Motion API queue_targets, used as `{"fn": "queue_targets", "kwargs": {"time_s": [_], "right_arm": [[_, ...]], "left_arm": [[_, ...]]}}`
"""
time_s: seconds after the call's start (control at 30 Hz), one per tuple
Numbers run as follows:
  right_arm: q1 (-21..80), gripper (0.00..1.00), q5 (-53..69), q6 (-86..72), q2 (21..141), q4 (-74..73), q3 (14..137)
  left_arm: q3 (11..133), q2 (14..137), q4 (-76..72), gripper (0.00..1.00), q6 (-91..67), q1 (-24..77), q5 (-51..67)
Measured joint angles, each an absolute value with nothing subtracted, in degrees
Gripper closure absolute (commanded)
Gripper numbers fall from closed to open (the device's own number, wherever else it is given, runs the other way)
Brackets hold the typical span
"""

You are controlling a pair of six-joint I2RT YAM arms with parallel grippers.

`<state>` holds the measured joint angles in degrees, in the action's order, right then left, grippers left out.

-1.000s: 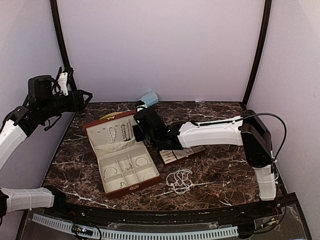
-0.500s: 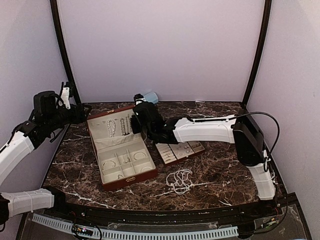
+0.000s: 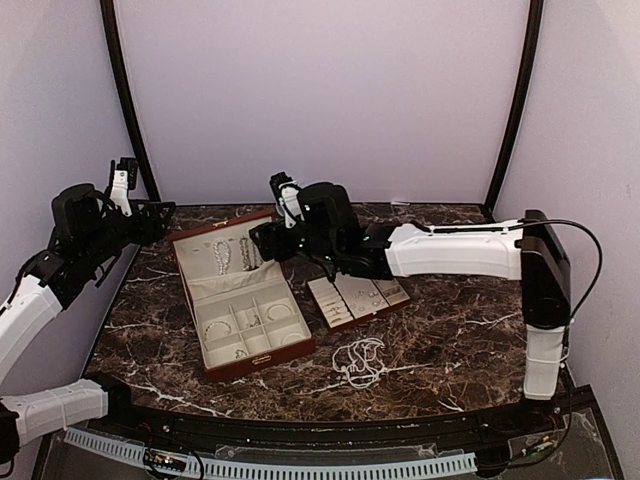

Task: Organize the mixed jewelry
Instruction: Move the jewelry box to the center of the board.

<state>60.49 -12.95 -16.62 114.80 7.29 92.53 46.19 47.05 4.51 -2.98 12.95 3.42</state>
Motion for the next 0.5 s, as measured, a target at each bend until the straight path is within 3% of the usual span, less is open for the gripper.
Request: {"fn": "queue_targets", "kwargs": {"time_s": [0.3, 0.5], "right_arm": [[60.2, 0.26, -11.4, -19.3, 90.9, 1.9, 74.0], [59.5, 0.42, -12.0, -24.1, 86.5, -9.1, 63.5]], "left_arm": [[45.3, 47.7, 3.9, 0.33, 0.5, 13.0, 5.5], [47.0, 51.6, 4.0, 0.33, 0.9, 16.1, 9.4]]}}
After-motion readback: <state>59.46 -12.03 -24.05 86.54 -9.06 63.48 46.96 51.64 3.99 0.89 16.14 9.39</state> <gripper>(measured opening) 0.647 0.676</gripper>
